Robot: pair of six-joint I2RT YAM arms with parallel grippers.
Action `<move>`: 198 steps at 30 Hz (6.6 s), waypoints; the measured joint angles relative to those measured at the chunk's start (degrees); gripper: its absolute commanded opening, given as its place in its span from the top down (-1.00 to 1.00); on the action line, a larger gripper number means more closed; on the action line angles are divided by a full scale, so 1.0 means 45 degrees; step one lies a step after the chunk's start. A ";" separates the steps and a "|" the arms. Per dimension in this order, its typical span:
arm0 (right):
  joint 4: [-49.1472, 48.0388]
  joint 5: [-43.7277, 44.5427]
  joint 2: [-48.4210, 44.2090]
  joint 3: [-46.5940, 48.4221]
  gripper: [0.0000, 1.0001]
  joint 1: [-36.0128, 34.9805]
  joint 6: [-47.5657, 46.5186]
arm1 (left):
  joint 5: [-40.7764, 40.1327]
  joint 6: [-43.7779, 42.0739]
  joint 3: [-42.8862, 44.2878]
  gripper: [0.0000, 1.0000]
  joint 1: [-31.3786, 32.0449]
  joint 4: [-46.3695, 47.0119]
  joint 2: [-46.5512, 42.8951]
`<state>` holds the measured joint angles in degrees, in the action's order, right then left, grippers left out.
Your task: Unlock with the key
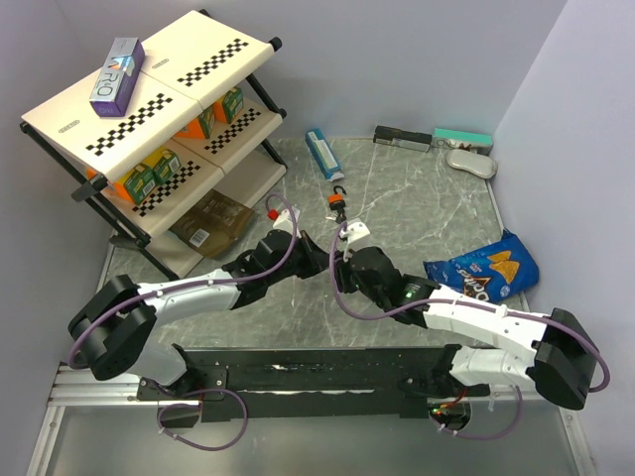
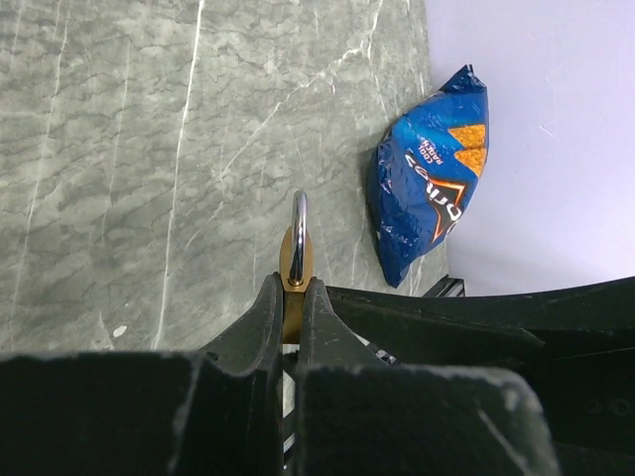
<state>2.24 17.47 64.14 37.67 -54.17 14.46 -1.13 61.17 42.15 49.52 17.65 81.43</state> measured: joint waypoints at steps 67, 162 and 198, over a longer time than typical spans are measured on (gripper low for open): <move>-0.0301 -0.2351 -0.0840 -0.0554 -0.29 0.1166 0.1059 | 0.1491 -0.0539 -0.0185 0.99 -0.0607 0.1171 0.0000; -0.2730 -1.0783 -0.1695 -0.0340 -0.57 0.6188 0.2725 | 0.9112 -0.7062 0.0257 0.98 -0.3157 -0.4231 -0.3492; -0.7208 -1.7534 -0.0311 -0.0486 0.42 0.4775 0.3259 | 1.4027 -0.6115 -0.0126 0.98 -0.3944 -0.2166 -0.4580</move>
<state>-30.20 -61.43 62.74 35.48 -32.69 29.12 62.00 33.65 41.58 31.77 7.90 60.82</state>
